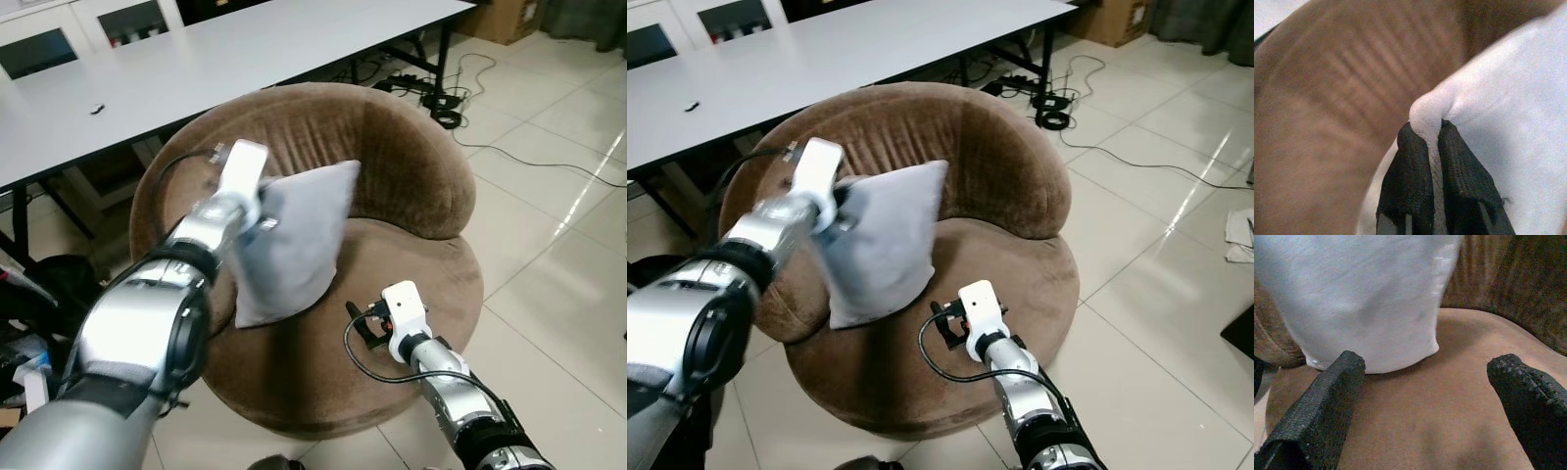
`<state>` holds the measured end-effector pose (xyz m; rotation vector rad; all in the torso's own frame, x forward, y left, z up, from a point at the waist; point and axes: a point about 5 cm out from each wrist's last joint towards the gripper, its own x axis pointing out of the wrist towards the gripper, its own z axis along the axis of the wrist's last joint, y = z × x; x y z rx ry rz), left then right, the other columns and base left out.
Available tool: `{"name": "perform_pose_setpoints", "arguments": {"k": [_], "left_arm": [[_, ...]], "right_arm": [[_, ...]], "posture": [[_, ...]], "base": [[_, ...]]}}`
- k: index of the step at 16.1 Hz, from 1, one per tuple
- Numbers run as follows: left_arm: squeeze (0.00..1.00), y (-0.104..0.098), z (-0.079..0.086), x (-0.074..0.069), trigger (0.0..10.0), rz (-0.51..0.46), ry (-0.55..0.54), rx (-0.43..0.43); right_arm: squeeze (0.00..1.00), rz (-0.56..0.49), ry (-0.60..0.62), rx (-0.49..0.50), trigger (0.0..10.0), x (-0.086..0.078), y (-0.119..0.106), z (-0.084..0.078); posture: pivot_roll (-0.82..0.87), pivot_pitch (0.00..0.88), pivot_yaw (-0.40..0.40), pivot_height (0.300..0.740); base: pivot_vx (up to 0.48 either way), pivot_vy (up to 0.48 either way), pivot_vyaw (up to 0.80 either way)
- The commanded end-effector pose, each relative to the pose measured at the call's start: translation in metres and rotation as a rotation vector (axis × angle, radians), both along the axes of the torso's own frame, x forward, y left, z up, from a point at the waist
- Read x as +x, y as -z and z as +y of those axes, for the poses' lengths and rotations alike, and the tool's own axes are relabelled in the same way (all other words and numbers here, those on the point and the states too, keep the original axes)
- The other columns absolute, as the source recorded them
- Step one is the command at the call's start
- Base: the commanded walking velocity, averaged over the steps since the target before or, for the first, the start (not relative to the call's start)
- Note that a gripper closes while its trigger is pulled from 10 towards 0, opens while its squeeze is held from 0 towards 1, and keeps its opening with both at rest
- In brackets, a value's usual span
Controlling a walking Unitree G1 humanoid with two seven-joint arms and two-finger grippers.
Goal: Move the pillow to the sofa from floor
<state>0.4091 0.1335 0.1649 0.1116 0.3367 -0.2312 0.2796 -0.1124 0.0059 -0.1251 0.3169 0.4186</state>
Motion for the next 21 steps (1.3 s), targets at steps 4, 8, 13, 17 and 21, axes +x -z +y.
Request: {"name": "perform_pose_setpoints", "arguments": {"k": [4,8,13,17,21], "left_arm": [[0.00,-0.054,0.036,0.014,10.0,-0.165,-0.295,-0.246],[0.00,-0.010,0.071,-0.001,10.0,-0.014,-0.513,-0.246],[0.10,0.016,0.069,-0.010,10.0,0.037,-0.467,-0.030],[1.00,0.011,0.057,-0.006,10.0,-0.005,-0.362,0.002],[1.00,0.010,0.057,-0.006,9.8,0.001,-0.383,-0.041]], "right_arm": [[0.00,0.006,-0.004,-0.001,10.0,-0.004,0.001,0.001],[0.00,0.010,0.009,0.000,10.0,-0.007,0.003,-0.002],[0.00,0.014,0.008,-0.004,10.0,-0.010,0.003,-0.003],[0.00,0.020,0.011,-0.009,10.0,-0.011,0.003,-0.005],[0.00,0.024,0.015,-0.009,10.0,-0.012,0.003,-0.006]], "posture": [[-0.23,0.000,0.174,0.740],[-0.23,0.000,0.178,0.740],[-0.23,0.000,0.171,0.740],[-0.24,0.000,0.170,0.740],[-0.24,0.000,0.173,0.740]], "base": [[0.000,0.000,0.00],[0.000,0.000,0.00],[0.000,0.000,0.00],[0.000,0.000,0.00],[0.000,0.000,0.00]]}}
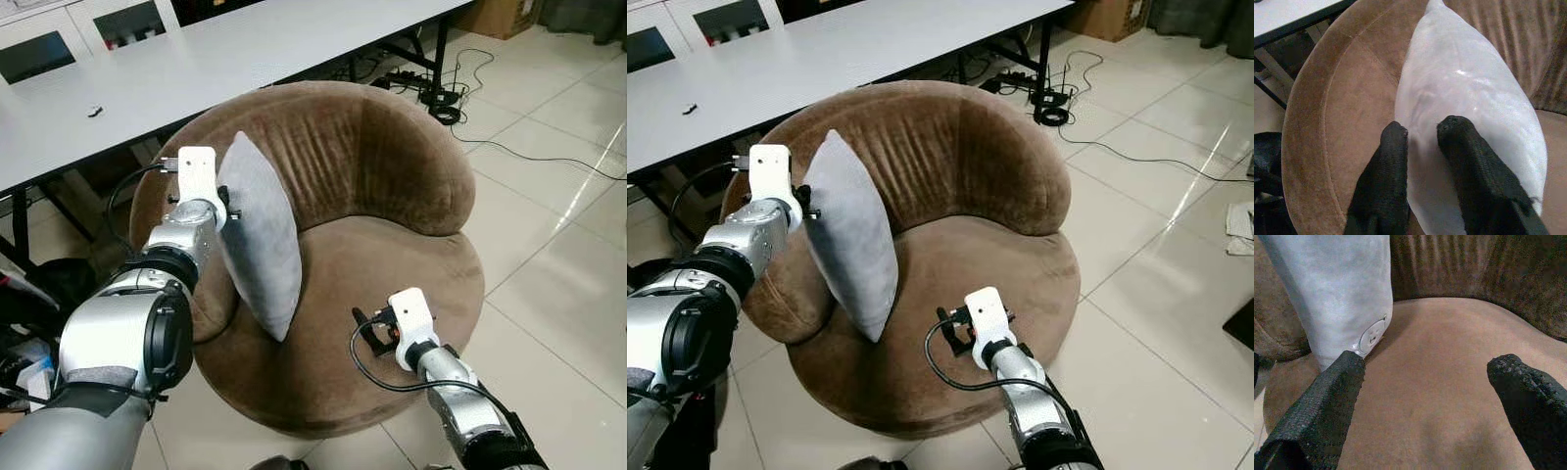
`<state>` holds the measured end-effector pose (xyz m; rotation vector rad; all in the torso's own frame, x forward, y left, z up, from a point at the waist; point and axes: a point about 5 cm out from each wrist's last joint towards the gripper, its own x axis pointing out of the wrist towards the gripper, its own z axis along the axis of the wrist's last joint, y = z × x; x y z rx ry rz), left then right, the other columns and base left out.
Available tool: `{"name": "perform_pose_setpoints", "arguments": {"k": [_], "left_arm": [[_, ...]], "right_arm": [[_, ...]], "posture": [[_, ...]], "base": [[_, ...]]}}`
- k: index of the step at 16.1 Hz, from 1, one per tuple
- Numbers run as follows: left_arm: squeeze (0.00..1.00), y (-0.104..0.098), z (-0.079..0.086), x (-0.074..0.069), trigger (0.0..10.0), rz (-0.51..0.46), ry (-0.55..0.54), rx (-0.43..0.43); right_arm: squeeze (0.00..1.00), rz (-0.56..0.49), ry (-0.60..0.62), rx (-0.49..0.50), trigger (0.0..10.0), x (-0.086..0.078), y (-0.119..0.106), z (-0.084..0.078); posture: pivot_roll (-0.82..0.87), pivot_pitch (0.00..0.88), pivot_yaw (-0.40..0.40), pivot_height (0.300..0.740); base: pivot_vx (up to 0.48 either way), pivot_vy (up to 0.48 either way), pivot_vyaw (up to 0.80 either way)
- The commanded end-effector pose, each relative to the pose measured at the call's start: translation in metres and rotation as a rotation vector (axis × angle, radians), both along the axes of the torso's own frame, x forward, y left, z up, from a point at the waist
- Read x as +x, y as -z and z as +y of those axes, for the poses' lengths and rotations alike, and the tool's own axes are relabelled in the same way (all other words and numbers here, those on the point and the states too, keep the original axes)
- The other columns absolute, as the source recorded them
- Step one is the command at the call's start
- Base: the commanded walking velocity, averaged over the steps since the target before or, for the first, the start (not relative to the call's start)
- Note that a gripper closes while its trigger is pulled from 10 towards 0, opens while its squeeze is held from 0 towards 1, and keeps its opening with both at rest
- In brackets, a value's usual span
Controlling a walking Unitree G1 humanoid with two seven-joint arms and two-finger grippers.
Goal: Move the pillow to the sofa from floor
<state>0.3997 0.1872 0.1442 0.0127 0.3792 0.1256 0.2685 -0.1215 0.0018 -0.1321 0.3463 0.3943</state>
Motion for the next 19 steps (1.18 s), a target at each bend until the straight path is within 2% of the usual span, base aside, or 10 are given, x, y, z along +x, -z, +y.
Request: {"name": "perform_pose_setpoints", "arguments": {"k": [1,4,5,9,12,13,14,18,19], "left_arm": [[1.00,-0.011,0.003,0.004,10.0,-0.030,-0.014,-0.009],[1.00,-0.013,0.003,0.005,10.0,-0.038,-0.026,-0.047],[0.00,-0.013,0.001,0.005,10.0,-0.033,-0.013,-0.061],[0.00,-0.016,-0.004,0.006,10.0,-0.053,0.007,-0.153],[0.00,-0.059,-0.005,0.019,10.0,-0.198,0.075,-0.182],[0.00,-0.065,-0.006,0.020,10.0,-0.217,0.083,-0.185],[0.00,-0.093,-0.002,0.024,10.0,-0.301,0.107,-0.192],[0.00,-0.121,0.013,0.023,10.0,-0.407,0.169,-0.185],[0.00,-0.121,0.014,0.022,10.0,-0.418,0.196,-0.175]], "right_arm": [[0.00,-0.001,-0.009,0.007,10.0,-0.001,-0.001,0.004],[0.00,0.001,-0.007,0.006,10.0,-0.001,-0.001,0.004],[0.00,0.000,-0.008,0.007,10.0,-0.001,-0.002,0.004],[0.00,-0.027,-0.021,0.019,10.0,0.008,-0.010,0.009],[0.00,-0.033,-0.032,0.017,10.0,0.017,-0.014,0.013],[0.00,-0.034,-0.033,0.017,10.0,0.018,-0.015,0.013],[0.00,-0.039,-0.034,0.019,10.0,0.022,-0.017,0.016],[0.00,-0.052,-0.054,0.028,10.0,0.029,-0.021,0.024],[0.00,-0.069,-0.063,0.040,10.0,0.030,-0.024,0.025]], "posture": [[-0.24,0.000,0.175,0.740],[-0.24,0.000,0.175,0.740],[-0.24,0.000,0.174,0.740],[-0.22,0.000,0.166,0.740],[-0.19,0.000,0.155,0.740],[-0.19,0.000,0.155,0.740],[-0.18,0.000,0.155,0.740],[-0.14,0.000,0.148,0.740],[-0.13,0.000,0.145,0.740]], "base": [[0.000,0.000,0.00],[0.000,0.000,0.00],[0.000,0.000,0.00],[0.000,0.000,0.00],[0.000,0.000,0.00],[0.000,0.000,0.00],[0.000,0.000,0.00],[0.000,0.000,0.00],[0.000,0.000,0.00]]}}
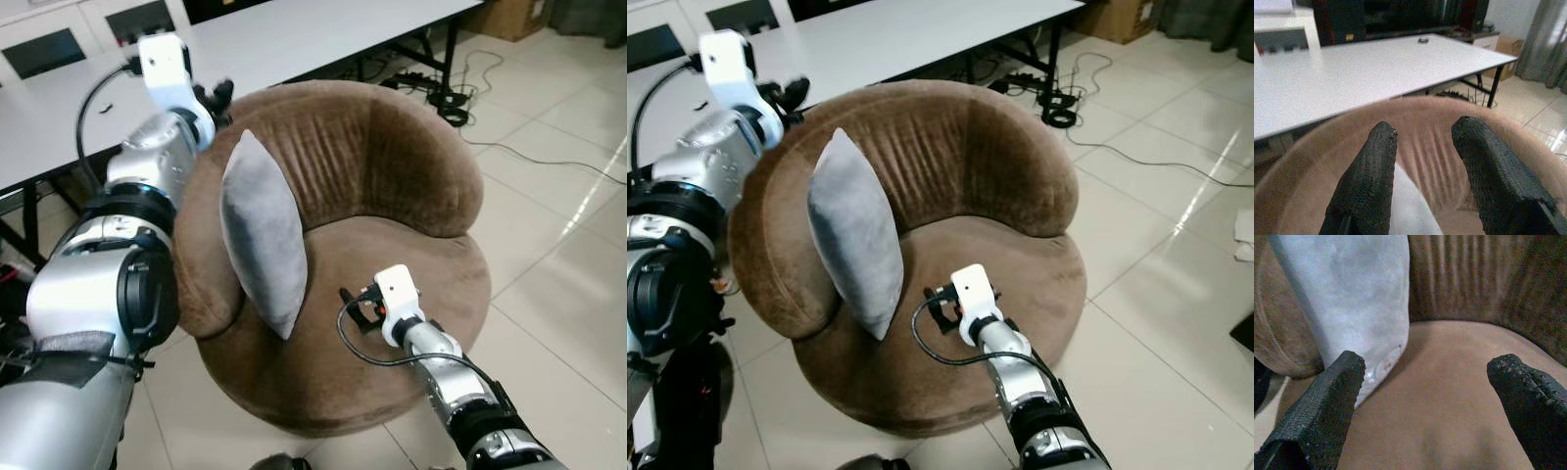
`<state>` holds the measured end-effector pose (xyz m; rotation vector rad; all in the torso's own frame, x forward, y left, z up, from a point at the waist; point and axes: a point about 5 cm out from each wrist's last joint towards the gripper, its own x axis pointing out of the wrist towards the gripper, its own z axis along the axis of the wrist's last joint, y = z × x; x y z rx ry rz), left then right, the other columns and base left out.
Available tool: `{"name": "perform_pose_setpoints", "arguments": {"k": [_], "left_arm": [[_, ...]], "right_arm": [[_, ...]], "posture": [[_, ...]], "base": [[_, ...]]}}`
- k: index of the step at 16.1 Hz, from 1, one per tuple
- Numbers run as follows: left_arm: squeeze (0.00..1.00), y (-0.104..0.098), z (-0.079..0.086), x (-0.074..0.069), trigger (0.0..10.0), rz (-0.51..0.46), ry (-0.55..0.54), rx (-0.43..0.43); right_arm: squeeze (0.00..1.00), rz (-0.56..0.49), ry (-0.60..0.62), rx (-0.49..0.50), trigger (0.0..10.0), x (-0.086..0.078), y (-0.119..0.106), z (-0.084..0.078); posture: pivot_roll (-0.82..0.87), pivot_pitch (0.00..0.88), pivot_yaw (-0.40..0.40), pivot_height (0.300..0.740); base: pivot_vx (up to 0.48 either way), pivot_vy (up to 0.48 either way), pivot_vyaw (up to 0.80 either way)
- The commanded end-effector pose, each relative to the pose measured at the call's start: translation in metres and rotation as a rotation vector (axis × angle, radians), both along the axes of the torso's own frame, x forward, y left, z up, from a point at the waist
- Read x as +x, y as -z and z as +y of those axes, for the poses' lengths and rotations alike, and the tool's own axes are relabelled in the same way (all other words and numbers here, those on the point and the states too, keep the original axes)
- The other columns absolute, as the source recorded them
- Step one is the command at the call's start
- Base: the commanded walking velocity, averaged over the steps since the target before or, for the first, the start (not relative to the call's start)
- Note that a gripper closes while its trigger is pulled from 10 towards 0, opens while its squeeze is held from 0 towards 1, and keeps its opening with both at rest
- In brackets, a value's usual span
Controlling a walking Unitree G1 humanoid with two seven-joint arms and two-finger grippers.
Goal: Move the pillow to the sofa from floor
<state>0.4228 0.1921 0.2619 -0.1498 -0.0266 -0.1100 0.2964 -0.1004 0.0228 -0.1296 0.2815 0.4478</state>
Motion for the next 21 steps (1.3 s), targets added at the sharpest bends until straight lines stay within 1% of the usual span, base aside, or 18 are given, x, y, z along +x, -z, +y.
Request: {"name": "perform_pose_setpoints", "arguments": {"k": [1,2,3,4,5,6,7,8,9,10,12,13,14,15,17,18,19,21], "left_arm": [[0.00,0.011,0.004,-0.004,10.0,0.017,0.026,0.014],[0.00,0.031,-0.004,-0.009,10.0,0.049,0.059,0.035],[0.00,0.070,-0.012,-0.019,10.0,0.110,0.085,0.064],[0.00,0.106,-0.018,-0.033,10.0,0.170,0.073,0.069],[0.00,0.117,-0.018,-0.038,10.0,0.191,0.056,0.067],[0.00,0.139,-0.026,-0.058,10.0,0.212,0.046,0.056],[0.00,0.147,-0.030,-0.075,10.0,0.207,0.044,0.064],[0.00,0.151,-0.030,-0.083,10.0,0.206,0.037,0.074],[0.00,0.159,-0.030,-0.094,10.0,0.232,0.027,0.059],[0.00,0.165,-0.032,-0.103,10.0,0.258,0.022,0.032],[0.00,0.161,-0.040,-0.111,10.0,0.236,0.028,0.025],[0.00,0.155,-0.046,-0.118,10.0,0.218,0.051,0.043],[0.00,0.151,-0.050,-0.125,10.0,0.215,0.062,0.054],[0.00,0.152,-0.053,-0.131,10.0,0.231,0.064,0.046],[0.00,0.156,-0.053,-0.133,10.0,0.240,0.063,0.075],[0.00,0.160,-0.052,-0.137,10.0,0.228,0.063,0.133],[0.00,0.167,-0.049,-0.141,10.0,0.224,0.056,0.171],[0.00,0.185,-0.034,-0.153,10.0,0.253,-0.039,0.114]], "right_arm": [[0.00,-0.025,-0.024,0.030,10.0,0.004,-0.006,0.007],[0.00,-0.033,-0.039,0.031,10.0,0.006,-0.008,0.010],[0.00,-0.036,-0.043,0.030,10.0,0.007,-0.009,0.012],[0.00,-0.038,-0.042,0.030,10.0,0.009,-0.011,0.013],[0.00,-0.039,-0.042,0.030,10.0,0.010,-0.011,0.013],[0.00,-0.044,-0.045,0.027,10.0,0.011,-0.011,0.010],[0.00,-0.042,-0.039,0.026,10.0,0.011,-0.011,0.006],[0.00,-0.038,-0.033,0.026,10.0,0.012,-0.011,0.004],[0.00,-0.033,-0.029,0.023,10.0,0.012,-0.010,0.001],[0.00,-0.032,-0.030,0.021,10.0,0.012,-0.009,0.000],[0.00,-0.036,-0.041,0.020,10.0,0.013,-0.010,0.002],[0.00,-0.042,-0.049,0.020,10.0,0.013,-0.011,0.004],[0.00,-0.046,-0.056,0.021,10.0,0.013,-0.012,0.005],[0.00,-0.048,-0.060,0.023,10.0,0.014,-0.013,0.007],[0.00,-0.049,-0.063,0.024,10.0,0.014,-0.013,0.009],[0.00,-0.050,-0.067,0.027,10.0,0.015,-0.014,0.010],[0.00,-0.053,-0.070,0.033,10.0,0.015,-0.015,0.011],[0.00,-0.070,-0.048,0.060,10.0,0.019,-0.019,0.007]], "posture": [[-0.13,0.000,0.143,0.740],[-0.12,0.000,0.141,0.740],[-0.12,0.000,0.141,0.740],[-0.12,0.000,0.134,0.740],[-0.12,0.000,0.134,0.740],[-0.11,0.000,0.124,0.740],[-0.10,0.000,0.118,0.740],[-0.09,0.000,0.111,0.740],[-0.08,0.000,0.102,0.740],[-0.07,0.000,0.098,0.740],[-0.07,0.000,0.094,0.740],[-0.06,0.000,0.092,0.740],[-0.06,0.000,0.092,0.740],[-0.06,0.000,0.092,0.740],[-0.06,0.000,0.089,0.740],[-0.06,0.000,0.085,0.740],[-0.06,0.000,0.085,0.740],[-0.06,0.000,0.062,0.740]], "base": [[0.000,0.000,0.00],[0.000,0.000,0.00],[0.000,0.000,0.00],[0.000,0.000,0.00],[0.000,0.000,0.00],[0.000,0.000,0.00],[0.000,0.000,0.00],[0.000,0.000,0.00],[0.000,0.000,0.00],[0.000,0.000,0.00],[0.000,0.000,0.00],[0.000,0.000,0.00],[0.000,0.000,0.00],[0.000,0.000,0.00],[0.000,0.000,0.00],[0.000,0.000,0.00],[0.000,0.000,0.00],[0.000,0.000,0.00]]}}
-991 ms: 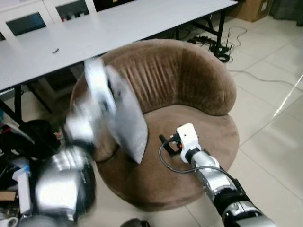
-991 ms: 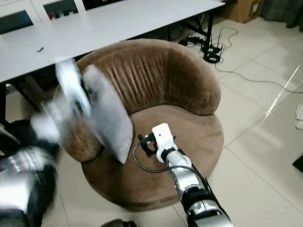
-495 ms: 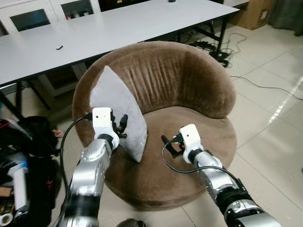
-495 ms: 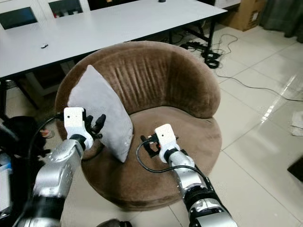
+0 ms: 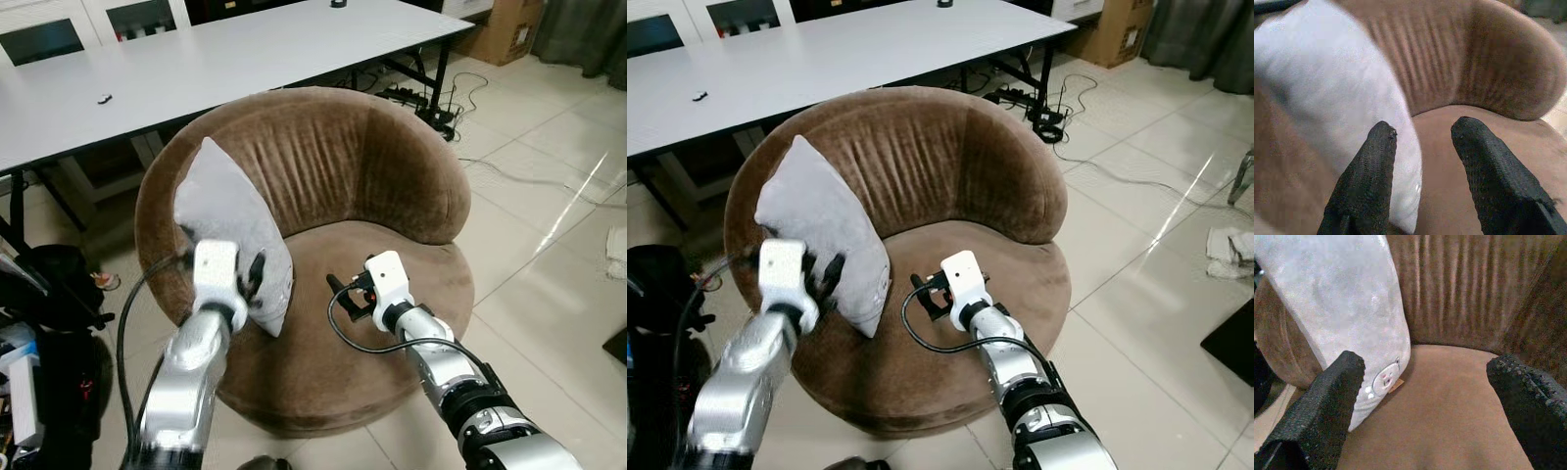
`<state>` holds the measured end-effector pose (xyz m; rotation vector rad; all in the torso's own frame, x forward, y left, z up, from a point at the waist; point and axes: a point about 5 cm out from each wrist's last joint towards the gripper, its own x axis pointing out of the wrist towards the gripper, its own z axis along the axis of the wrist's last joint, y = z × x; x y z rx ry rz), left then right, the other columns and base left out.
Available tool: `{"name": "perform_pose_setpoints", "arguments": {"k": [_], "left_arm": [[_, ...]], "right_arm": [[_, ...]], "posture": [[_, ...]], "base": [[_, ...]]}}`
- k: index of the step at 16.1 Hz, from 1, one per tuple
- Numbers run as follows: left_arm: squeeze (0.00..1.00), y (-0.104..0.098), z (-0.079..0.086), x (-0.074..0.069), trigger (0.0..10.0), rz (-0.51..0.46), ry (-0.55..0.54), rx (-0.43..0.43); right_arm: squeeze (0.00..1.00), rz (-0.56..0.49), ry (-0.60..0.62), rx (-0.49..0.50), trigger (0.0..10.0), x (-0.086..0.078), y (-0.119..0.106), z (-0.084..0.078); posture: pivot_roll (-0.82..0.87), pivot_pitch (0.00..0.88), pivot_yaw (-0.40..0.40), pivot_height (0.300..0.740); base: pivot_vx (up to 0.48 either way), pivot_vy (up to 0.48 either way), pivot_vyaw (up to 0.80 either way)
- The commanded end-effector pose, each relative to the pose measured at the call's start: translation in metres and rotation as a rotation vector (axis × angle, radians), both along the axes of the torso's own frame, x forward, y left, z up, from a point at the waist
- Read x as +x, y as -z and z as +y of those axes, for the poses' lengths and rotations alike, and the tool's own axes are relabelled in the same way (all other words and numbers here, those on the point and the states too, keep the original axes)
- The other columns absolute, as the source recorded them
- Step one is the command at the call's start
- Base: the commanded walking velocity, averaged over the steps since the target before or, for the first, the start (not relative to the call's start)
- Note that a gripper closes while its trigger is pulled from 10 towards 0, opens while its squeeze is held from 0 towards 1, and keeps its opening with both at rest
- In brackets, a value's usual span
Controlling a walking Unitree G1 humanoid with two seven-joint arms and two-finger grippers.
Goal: Move the pillow to the sofa from floor
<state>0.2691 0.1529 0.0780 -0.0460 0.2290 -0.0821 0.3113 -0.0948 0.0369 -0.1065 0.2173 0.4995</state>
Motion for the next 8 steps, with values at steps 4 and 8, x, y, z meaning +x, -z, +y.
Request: {"name": "perform_pose_setpoints", "arguments": {"k": [4,8], "left_arm": [[0.00,0.026,0.050,-0.027,10.0,0.046,-0.203,-0.048],[0.00,0.018,0.046,-0.016,10.0,-0.002,-0.171,-0.048]], "right_arm": [[0.00,-0.003,0.100,0.078,10.0,0.003,-0.004,-0.043],[0.00,0.033,0.059,0.047,10.0,-0.013,0.010,-0.059]], "posture": [[-0.05,0.000,0.040,0.740],[-0.05,0.000,0.039,0.740]], "base": [[0.000,0.000,0.00],[0.000,0.000,0.00]]}}
